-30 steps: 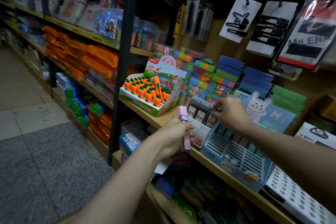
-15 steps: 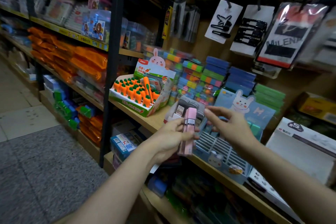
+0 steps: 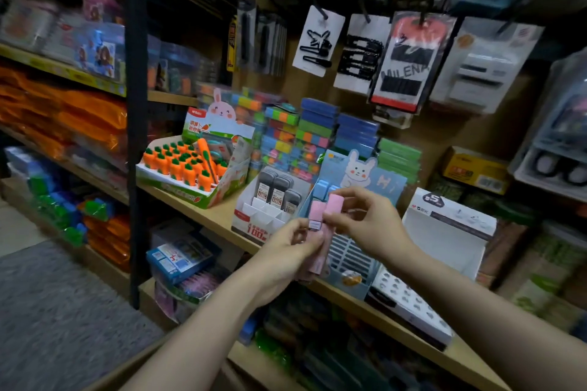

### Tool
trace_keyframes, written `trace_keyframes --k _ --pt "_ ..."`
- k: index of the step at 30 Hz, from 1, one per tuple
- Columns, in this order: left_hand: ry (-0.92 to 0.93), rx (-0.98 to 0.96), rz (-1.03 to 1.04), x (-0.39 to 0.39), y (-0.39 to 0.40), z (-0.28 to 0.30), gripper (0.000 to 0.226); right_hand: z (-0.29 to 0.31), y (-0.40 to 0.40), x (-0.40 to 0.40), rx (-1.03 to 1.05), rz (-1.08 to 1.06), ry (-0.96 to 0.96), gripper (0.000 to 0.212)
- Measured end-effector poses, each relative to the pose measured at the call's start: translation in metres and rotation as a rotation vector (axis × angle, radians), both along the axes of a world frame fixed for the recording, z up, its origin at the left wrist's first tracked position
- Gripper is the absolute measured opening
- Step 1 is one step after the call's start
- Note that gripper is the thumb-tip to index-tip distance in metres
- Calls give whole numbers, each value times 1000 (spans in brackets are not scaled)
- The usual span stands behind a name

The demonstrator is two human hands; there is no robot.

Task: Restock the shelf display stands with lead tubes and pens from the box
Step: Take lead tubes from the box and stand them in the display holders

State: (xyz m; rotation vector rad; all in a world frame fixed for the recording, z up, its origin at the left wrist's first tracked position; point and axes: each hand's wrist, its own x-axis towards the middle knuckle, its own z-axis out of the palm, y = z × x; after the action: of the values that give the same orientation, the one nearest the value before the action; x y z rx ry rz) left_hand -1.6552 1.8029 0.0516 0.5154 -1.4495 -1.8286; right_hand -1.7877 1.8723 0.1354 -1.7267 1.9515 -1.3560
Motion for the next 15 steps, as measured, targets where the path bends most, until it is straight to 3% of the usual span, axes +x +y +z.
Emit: trace_keyframes --k 2,4,9,15 --pt "-8 7 0 -7 0 0 16 12 2 -14 5 -31 -1 31" --pt "-13 45 72 -11 -5 -2 20 25 5 -32 -21 -64 -1 25" --pt "-101 90 69 -4 -18 -11 30 37 4 -65 -65 -201 410 16" --pt "-22 64 182 -4 -23 -17 27 14 -32 -61 -59 -199 481 24"
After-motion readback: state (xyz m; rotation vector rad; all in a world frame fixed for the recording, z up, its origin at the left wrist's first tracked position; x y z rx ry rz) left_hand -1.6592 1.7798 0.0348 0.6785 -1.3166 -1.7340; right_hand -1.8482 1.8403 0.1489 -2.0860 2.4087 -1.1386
